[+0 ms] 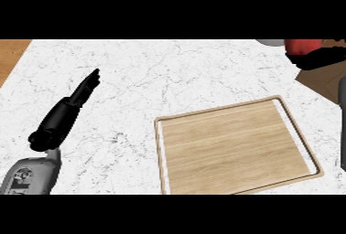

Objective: Pick the bell pepper from the tray and place it in the cardboard box

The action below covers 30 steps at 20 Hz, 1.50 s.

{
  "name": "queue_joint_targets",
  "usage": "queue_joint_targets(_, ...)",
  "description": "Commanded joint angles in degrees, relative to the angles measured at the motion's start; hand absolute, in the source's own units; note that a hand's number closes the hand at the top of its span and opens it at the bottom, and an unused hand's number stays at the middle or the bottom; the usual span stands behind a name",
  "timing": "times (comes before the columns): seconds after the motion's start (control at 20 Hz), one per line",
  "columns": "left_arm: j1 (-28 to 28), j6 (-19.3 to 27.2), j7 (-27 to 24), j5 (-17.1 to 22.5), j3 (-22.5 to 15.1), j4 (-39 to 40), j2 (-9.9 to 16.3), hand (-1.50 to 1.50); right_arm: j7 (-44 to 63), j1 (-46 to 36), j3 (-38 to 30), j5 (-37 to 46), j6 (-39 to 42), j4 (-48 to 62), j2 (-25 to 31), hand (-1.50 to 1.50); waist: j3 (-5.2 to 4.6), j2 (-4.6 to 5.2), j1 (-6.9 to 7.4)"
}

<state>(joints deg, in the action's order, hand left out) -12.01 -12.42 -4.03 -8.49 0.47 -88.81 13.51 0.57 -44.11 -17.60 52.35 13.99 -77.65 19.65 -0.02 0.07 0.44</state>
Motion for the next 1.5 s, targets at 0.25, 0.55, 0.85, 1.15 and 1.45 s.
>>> queue_joint_targets(0.25, -1.2, -0.2, -2.1, -0.3, -0.1, 1.7, -1.1, 0.0, -3.8, -11.8, -6.4, 1.9, -9.3, 26.9, 10.6, 1.5, 0.02, 0.54, 1.17)
queue_joint_targets(0.55, -1.5, -1.4, -0.8, 0.0, 0.5, 0.5, 0.2, 0.0, -11.7, -10.6, -5.5, 5.2, -4.1, 41.2, 21.7, 1.5, 0.09, 1.07, 2.03)
queue_joint_targets(0.85, -2.9, -1.6, -0.6, 0.0, 0.3, 0.5, -0.1, 0.0, -16.7, -12.4, -3.3, 7.4, 2.7, 52.9, 26.7, 1.5, 0.15, 1.28, 2.51)
queue_joint_targets(1.15, -3.1, -0.5, 1.2, -0.8, -1.2, -0.4, -2.0, 0.0, -19.3, -13.5, 1.1, 12.3, 8.0, 60.3, 30.2, 1.5, 0.19, 1.34, 2.8)
queue_joint_targets(1.45, -3.9, 0.1, -0.2, -1.7, -0.5, 1.8, -1.8, 0.0, -34.4, -13.3, 0.4, 10.3, 11.1, 63.4, 31.3, -1.5, 0.27, 1.49, 2.3)
